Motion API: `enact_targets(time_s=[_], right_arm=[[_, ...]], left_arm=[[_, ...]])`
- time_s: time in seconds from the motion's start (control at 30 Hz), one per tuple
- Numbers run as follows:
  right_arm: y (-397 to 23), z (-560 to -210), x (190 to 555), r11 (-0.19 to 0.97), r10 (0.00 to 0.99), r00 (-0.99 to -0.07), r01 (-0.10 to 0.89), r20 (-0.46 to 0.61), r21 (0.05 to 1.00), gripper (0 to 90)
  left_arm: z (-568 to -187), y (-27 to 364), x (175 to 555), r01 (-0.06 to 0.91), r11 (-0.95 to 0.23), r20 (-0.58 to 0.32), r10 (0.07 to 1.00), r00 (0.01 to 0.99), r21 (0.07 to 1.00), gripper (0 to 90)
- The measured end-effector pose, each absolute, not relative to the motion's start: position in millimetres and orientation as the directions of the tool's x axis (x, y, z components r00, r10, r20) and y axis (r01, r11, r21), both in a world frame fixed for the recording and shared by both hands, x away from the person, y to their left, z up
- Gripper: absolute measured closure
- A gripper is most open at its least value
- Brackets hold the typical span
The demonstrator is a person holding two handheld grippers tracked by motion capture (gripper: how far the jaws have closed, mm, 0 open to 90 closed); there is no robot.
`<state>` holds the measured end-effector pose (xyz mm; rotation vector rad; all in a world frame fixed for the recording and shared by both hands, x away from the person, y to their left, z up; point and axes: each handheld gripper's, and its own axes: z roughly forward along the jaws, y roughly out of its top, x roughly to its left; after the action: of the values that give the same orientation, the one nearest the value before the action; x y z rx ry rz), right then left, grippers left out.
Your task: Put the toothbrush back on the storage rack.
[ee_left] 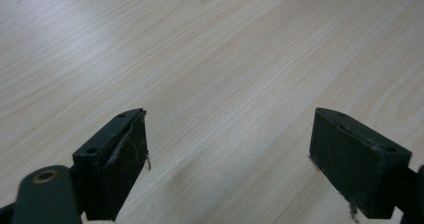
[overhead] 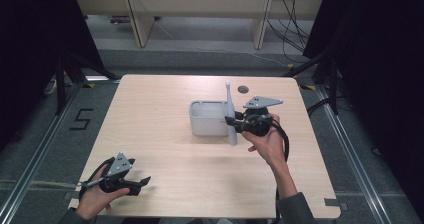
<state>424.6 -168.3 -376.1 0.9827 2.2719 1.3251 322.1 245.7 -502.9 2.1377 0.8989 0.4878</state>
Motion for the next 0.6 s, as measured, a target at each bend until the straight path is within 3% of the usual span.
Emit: enact_targets(time_s=[0.6], right_arm=[[-169,-351,442,0.274,0.731,-0.678,0.396,0.077,0.877,66.8]], left_arm=[[-503,246,322,0.444,-0.474,0.057,0.729,0.682,0.761,15.1]])
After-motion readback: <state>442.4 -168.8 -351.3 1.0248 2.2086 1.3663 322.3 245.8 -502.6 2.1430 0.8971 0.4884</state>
